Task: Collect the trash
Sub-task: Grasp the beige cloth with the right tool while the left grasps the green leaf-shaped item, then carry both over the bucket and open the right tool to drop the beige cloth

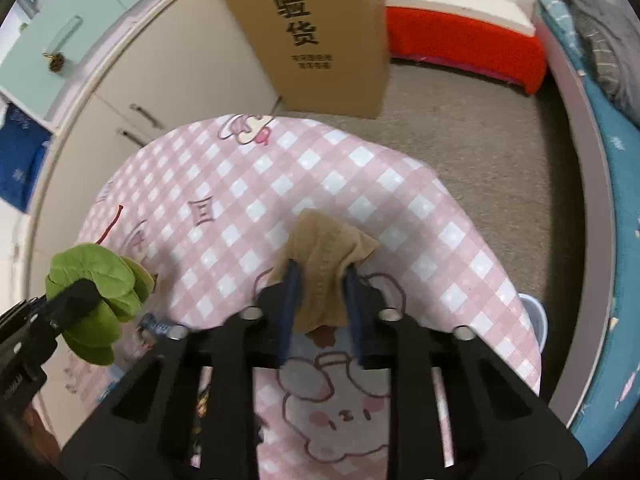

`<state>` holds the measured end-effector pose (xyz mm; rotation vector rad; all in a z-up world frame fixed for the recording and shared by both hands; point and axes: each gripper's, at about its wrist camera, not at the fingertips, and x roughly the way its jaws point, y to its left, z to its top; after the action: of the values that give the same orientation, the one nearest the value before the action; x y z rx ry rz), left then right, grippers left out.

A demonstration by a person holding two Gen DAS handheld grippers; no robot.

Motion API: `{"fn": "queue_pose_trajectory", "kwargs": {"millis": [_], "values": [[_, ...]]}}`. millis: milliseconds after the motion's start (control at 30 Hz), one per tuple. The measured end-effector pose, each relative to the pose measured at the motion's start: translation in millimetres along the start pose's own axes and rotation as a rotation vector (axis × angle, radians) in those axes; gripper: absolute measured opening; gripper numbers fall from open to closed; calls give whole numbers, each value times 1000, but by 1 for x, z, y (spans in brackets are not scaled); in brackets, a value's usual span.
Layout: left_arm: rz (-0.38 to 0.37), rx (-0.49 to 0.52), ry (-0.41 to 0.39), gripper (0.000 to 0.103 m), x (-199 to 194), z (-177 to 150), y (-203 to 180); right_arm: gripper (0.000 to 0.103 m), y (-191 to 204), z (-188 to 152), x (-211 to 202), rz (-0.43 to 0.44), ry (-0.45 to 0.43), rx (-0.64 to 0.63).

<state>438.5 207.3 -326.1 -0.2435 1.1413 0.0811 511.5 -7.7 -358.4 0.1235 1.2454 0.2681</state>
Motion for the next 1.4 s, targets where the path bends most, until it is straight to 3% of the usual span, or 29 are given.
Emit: {"fn": "queue_pose_trajectory", "kwargs": {"millis": [167, 433, 700, 933, 1400], "values": [[8, -23, -42, 17, -26, -5, -19, 10, -14, -10, -35, 99, -14, -17], [-20, -5, -96, 17, -70, -20, -99, 10, -64, -41, -117, 187, -73, -6], [-92, 102, -112, 17, -88, -38, -205, 10, -151, -70, -187, 171, -145, 49], [-145, 210, -76, 17, -85, -62, -285, 10, -219, -103, -218, 134, -169, 119], [-193, 320, -8, 17, -66, -91, -371, 10, -298, -140, -243, 89, -185, 218]]}}
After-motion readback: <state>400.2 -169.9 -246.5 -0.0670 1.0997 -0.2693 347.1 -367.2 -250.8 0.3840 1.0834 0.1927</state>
